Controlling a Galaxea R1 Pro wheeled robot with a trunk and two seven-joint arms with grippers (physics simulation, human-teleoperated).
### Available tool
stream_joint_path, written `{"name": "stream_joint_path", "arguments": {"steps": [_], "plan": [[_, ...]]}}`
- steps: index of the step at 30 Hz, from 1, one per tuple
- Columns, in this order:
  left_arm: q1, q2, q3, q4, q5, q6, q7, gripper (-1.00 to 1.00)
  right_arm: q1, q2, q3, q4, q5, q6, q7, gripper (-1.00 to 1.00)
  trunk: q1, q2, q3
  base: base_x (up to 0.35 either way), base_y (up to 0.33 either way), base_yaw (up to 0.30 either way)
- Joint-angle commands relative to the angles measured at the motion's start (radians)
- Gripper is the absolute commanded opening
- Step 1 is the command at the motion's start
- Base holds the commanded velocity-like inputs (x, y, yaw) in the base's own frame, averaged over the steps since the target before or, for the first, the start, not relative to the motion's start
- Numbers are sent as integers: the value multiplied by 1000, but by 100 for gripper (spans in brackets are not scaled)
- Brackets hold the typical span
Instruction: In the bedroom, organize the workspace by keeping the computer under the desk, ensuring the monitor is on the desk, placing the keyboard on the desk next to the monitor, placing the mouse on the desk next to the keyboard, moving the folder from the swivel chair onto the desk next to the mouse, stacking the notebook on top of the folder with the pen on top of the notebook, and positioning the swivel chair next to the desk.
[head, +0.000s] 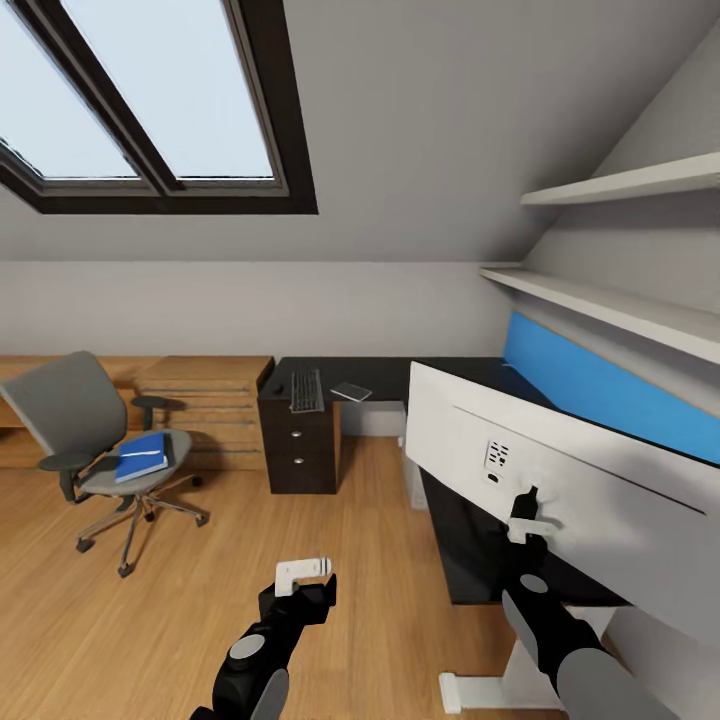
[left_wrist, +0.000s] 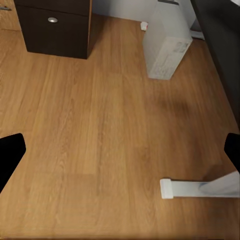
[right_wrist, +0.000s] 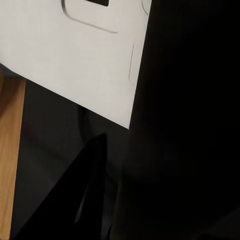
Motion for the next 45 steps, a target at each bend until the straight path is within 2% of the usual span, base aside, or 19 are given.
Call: {"name": "stream_joint_path", "arguments": {"steps": [1, 8, 9, 28, 45], "plan": [[-1, 0, -2, -1, 10, 2, 9, 100, 0, 0, -4, 6, -6, -4, -1, -100, 1, -1, -2, -67, 0, 0], [-1, 1, -2, -1, 10, 2, 9, 100, 0, 0, -4, 6, -6, -4, -1, -100, 1, -1, -2, -18, 0, 0], [-1, 1, -1, -1, 10, 2, 9, 100, 0, 0, -4, 6, -6, -4, -1, 100, 1, -1, -2, -3, 0, 0], [-1, 2, 0, -3, 10, 2, 9, 100, 0, 0, -4, 5, -5, -4, -1, 100, 1, -1, -2, -2, 0, 0], [-1, 2, 0, -3, 11, 2, 9, 100, 0, 0, -4, 5, -5, -4, -1, 100, 1, -1, -2, -160, 0, 0]]}}
